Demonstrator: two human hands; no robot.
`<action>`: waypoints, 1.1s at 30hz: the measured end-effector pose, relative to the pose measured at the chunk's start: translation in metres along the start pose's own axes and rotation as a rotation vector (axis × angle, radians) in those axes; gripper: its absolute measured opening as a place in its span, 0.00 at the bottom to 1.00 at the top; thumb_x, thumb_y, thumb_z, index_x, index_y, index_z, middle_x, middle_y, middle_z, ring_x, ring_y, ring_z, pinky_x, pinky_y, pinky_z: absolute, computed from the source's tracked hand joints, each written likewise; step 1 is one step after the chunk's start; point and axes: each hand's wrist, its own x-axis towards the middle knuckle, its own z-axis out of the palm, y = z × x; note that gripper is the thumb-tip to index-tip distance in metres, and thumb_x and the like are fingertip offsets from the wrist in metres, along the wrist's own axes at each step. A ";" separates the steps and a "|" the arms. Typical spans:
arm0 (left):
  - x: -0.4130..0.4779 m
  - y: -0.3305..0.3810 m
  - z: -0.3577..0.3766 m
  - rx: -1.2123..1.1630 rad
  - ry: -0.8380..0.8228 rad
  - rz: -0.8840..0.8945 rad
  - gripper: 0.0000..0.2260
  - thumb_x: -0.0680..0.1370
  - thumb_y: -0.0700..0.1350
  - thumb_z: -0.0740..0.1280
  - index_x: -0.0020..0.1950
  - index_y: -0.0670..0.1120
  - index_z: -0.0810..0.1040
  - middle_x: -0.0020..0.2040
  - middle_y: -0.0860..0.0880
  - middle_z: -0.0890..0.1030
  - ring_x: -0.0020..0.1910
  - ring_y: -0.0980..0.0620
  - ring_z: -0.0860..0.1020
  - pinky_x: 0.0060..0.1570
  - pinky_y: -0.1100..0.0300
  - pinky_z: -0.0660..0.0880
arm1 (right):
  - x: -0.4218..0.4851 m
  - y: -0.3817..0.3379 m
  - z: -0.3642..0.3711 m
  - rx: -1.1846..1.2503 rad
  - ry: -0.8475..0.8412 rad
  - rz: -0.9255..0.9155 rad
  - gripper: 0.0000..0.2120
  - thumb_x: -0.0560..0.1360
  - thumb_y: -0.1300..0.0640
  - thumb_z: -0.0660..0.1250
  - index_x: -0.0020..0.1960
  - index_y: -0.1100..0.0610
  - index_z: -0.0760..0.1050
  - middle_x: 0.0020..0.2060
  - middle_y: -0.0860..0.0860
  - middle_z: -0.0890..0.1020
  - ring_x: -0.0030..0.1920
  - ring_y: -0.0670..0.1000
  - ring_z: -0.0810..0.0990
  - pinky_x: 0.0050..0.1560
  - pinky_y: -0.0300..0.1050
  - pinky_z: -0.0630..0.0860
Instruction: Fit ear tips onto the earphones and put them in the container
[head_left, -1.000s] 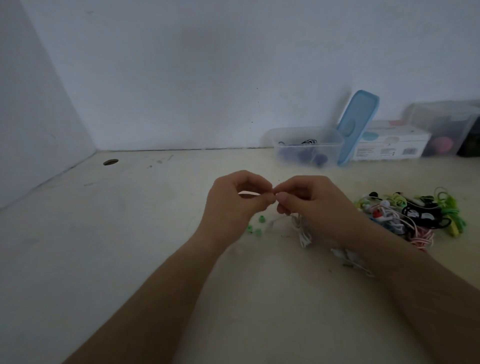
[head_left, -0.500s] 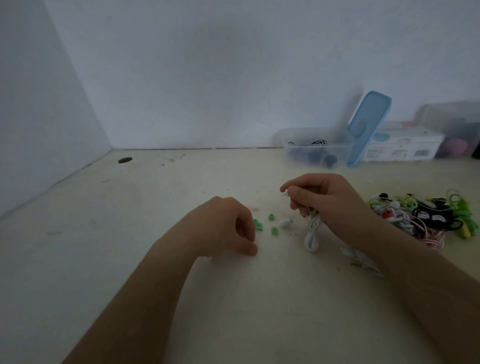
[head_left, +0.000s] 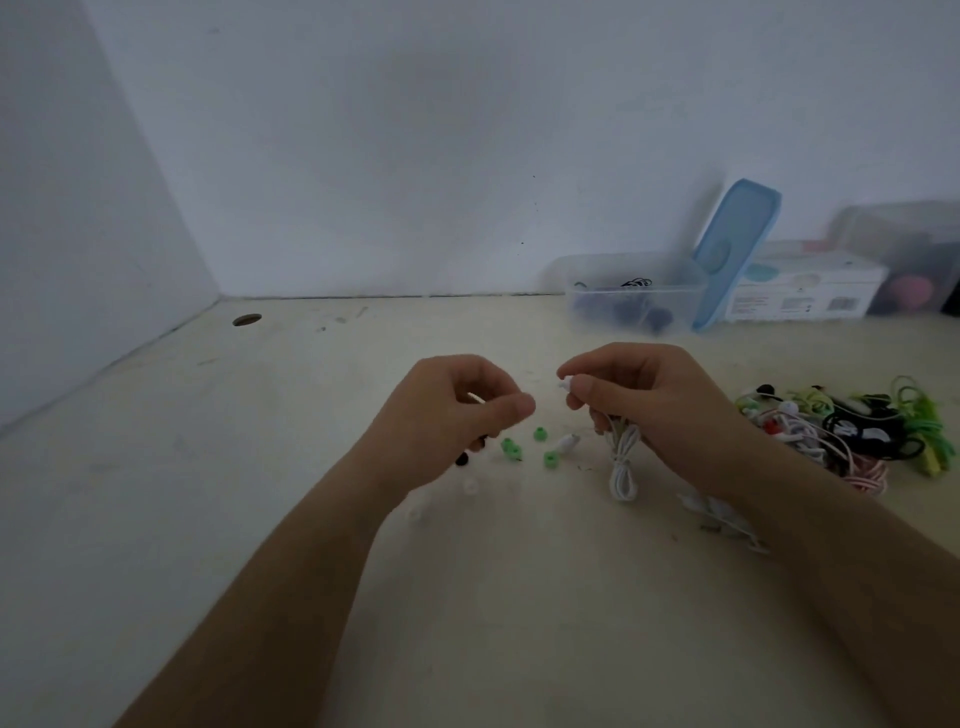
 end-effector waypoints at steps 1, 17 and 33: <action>0.001 -0.002 0.003 -0.062 0.002 -0.036 0.06 0.74 0.49 0.74 0.43 0.48 0.83 0.38 0.50 0.85 0.35 0.54 0.80 0.39 0.56 0.79 | 0.000 0.001 0.000 0.002 0.005 -0.004 0.05 0.75 0.66 0.70 0.50 0.62 0.83 0.35 0.57 0.84 0.29 0.49 0.76 0.33 0.38 0.76; 0.007 -0.007 0.018 -0.802 -0.015 -0.110 0.11 0.67 0.37 0.72 0.49 0.41 0.82 0.45 0.41 0.85 0.43 0.50 0.84 0.46 0.63 0.80 | -0.002 -0.004 0.002 0.032 -0.015 -0.048 0.04 0.73 0.68 0.71 0.48 0.64 0.80 0.38 0.58 0.86 0.32 0.47 0.83 0.36 0.38 0.79; 0.005 -0.004 0.025 -0.633 -0.005 -0.070 0.09 0.72 0.32 0.72 0.50 0.41 0.82 0.46 0.40 0.85 0.45 0.46 0.84 0.47 0.59 0.79 | 0.000 -0.001 0.000 -0.061 -0.012 -0.066 0.04 0.73 0.64 0.73 0.48 0.59 0.82 0.38 0.56 0.86 0.36 0.53 0.83 0.40 0.42 0.81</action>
